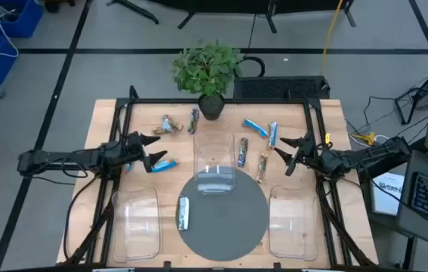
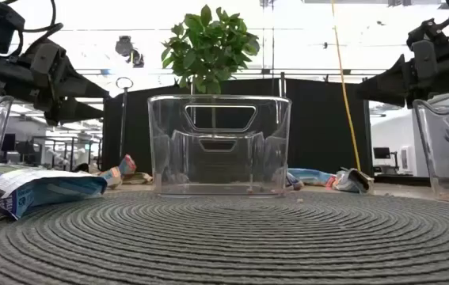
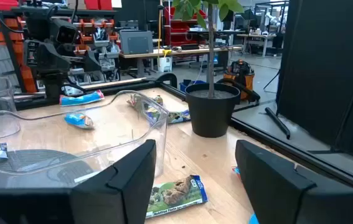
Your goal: Pick and place Granola Bars by type
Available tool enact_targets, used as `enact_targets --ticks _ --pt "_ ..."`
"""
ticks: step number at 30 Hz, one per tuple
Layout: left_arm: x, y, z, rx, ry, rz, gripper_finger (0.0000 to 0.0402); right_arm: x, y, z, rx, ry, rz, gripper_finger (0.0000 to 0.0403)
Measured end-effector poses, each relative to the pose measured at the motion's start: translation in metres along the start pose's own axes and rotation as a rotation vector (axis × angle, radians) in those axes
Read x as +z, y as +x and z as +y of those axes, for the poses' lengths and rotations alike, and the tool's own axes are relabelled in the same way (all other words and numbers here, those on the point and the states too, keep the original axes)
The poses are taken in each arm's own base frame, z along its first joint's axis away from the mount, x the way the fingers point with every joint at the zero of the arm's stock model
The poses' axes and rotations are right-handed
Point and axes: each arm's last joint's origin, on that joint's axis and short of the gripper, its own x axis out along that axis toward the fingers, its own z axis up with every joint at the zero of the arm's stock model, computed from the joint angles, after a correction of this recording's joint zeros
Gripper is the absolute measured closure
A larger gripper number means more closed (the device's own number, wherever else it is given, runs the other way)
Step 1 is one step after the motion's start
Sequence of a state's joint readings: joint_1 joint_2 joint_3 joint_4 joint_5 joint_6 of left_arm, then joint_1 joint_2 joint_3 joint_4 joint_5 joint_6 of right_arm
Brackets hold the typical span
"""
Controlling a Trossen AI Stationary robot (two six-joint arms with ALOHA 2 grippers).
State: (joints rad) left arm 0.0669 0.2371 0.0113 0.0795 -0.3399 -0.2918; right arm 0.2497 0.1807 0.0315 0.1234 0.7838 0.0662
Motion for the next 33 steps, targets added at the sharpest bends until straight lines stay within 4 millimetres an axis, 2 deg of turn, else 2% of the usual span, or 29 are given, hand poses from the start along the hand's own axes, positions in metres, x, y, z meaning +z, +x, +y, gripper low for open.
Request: enact_targets --ticks 20,24,28,33 --pt "0.0 0.0 0.0 0.0 0.0 0.0 0.0023 0.003 0.0 0.0 0.001 0.021 -0.021 0.019" --pt "0.0 0.0 0.0 0.0 0.0 0.0 0.0023 0.004 0.0 0.0 0.004 0.073 -0.033 0.019" --pt "0.0 0.0 0.0 0.0 0.0 0.0 0.0023 0.006 0.0 0.003 0.1 0.023 -0.021 0.019" --pt "0.0 0.0 0.0 0.0 0.0 0.0 0.0023 0.059 -0.005 0.002 0.081 -0.043 -0.089 0.019"
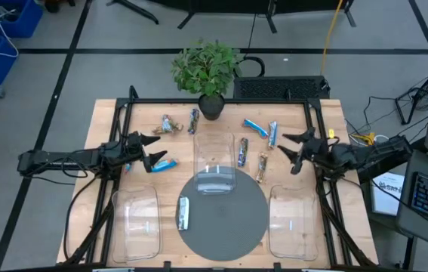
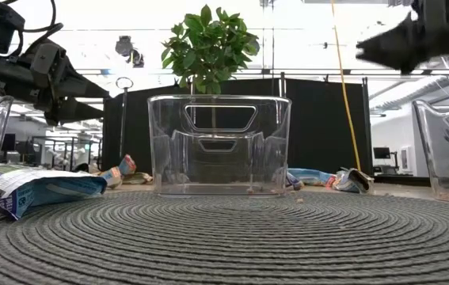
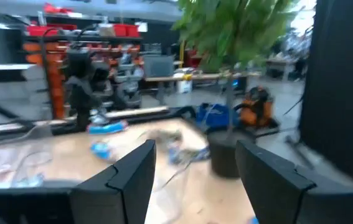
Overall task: Pick and place Granola Bars by type
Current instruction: Put the middle red granola bar into the right transparent bin
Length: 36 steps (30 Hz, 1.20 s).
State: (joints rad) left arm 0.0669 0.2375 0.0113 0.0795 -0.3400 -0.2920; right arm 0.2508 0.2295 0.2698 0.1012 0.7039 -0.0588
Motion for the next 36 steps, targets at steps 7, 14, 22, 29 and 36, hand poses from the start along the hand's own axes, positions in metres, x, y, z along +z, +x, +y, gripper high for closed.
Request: enact_targets --ticks 7,14,22,29,36 --pt "0.0 0.0 0.0 0.0 0.0 0.0 0.0023 0.076 0.001 -0.004 -0.034 -0.107 0.002 0.019" --pt "0.0 0.0 0.0 0.0 0.0 0.0 0.0023 0.141 0.011 0.0 -0.028 -0.139 0.044 0.019" --pt "0.0 0.0 0.0 0.0 0.0 0.0 0.0023 0.2 0.026 0.009 -0.019 -0.198 0.148 0.019" --pt "0.0 0.0 0.0 0.0 0.0 0.0 0.0023 0.239 0.045 0.014 -0.148 -0.201 0.189 0.019" --pt "0.0 0.0 0.0 0.0 0.0 0.0 0.0023 0.265 0.066 0.013 -0.238 -0.205 0.226 0.019"
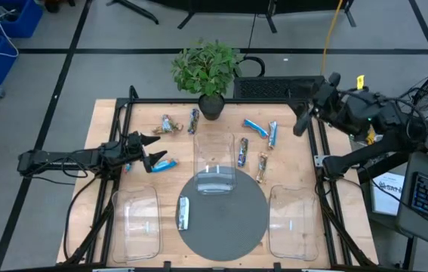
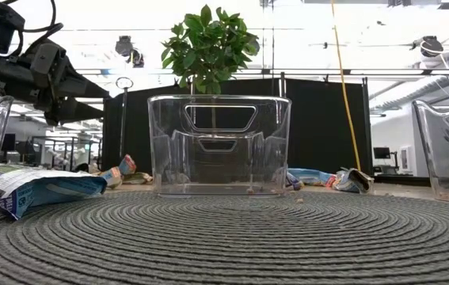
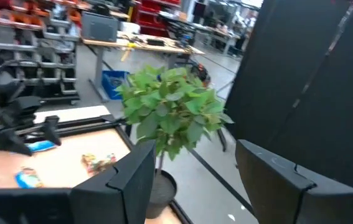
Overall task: Pick and place Granola Bars by type
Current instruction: Put the middle red granola bar into the right transparent bin
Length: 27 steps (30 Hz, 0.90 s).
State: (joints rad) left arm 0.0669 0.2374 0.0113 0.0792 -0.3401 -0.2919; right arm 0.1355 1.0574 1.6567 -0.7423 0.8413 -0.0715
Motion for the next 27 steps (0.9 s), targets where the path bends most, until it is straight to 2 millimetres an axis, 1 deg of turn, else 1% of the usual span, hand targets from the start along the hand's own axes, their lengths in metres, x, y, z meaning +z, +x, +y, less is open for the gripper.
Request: enact_targets --ticks 4,10,16,21,24,27 --pt "0.0 0.0 0.0 0.0 0.0 0.0 0.0023 0.004 0.016 -0.003 -0.078 0.005 0.072 0.019" --pt "0.0 0.0 0.0 0.0 0.0 0.0 0.0023 -0.004 0.044 -0.017 -0.22 -0.005 0.21 0.019" --pt "0.0 0.0 0.0 0.0 0.0 0.0 0.0023 -0.016 0.068 -0.037 -0.212 0.059 0.324 0.019" --pt "0.0 0.0 0.0 0.0 0.0 0.0 0.0023 -0.031 0.095 -0.053 -0.211 0.088 0.45 0.019" --pt "0.0 0.0 0.0 0.0 0.0 0.0 0.0023 -0.041 0.112 -0.059 -0.181 0.09 0.526 0.0188" --pt "0.0 0.0 0.0 0.0 0.0 0.0 0.0023 -0.051 0.128 -0.062 -0.15 0.068 0.596 0.0174"
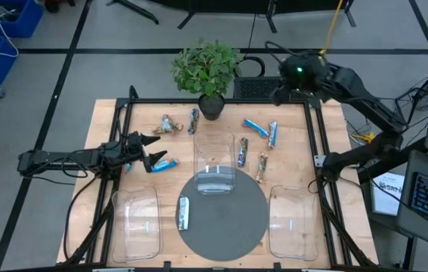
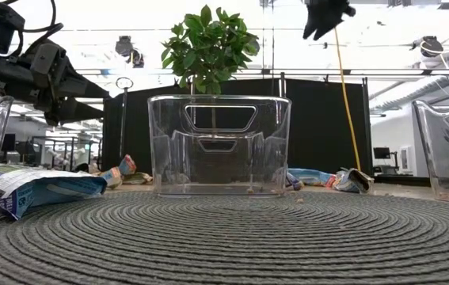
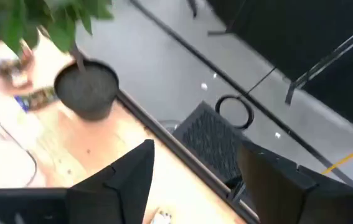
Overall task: Pick and place Granola Bars by type
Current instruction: Put the middle red granola bar into the right transparent bin
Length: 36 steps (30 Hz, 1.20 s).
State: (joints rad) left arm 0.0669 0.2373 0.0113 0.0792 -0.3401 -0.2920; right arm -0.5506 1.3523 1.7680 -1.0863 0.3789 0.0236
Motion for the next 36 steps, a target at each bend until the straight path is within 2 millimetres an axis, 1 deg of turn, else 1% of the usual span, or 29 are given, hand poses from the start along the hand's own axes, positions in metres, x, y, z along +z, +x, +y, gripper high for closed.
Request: enact_targets --ticks 7,10,14,21,26,29,32,36 --pt "0.0 0.0 0.0 0.0 0.0 0.0 0.0023 -0.002 0.041 0.001 0.019 -0.057 0.169 0.0107" --pt "0.0 0.0 0.0 0.0 0.0 0.0 0.0023 -0.004 0.059 0.005 0.044 -0.072 0.242 0.0089" --pt "0.0 0.0 0.0 0.0 0.0 0.0 0.0023 -0.005 0.083 0.013 0.072 -0.081 0.314 0.0083" --pt "0.0 0.0 0.0 0.0 0.0 0.0 0.0023 -0.009 0.121 0.025 0.072 -0.092 0.405 0.0088" --pt "0.0 0.0 0.0 0.0 0.0 0.0 0.0023 -0.012 0.132 0.028 0.056 -0.062 0.415 0.0089" --pt "0.0 0.0 0.0 0.0 0.0 0.0 0.0023 -0.02 0.131 0.027 0.029 -0.016 0.37 0.0089" --pt "0.0 0.0 0.0 0.0 0.0 0.0 0.0023 -0.034 0.127 0.026 0.023 0.035 0.325 0.0089" --pt "0.0 0.0 0.0 0.0 0.0 0.0 0.0023 -0.063 0.125 0.027 0.018 0.086 0.3 0.0089"
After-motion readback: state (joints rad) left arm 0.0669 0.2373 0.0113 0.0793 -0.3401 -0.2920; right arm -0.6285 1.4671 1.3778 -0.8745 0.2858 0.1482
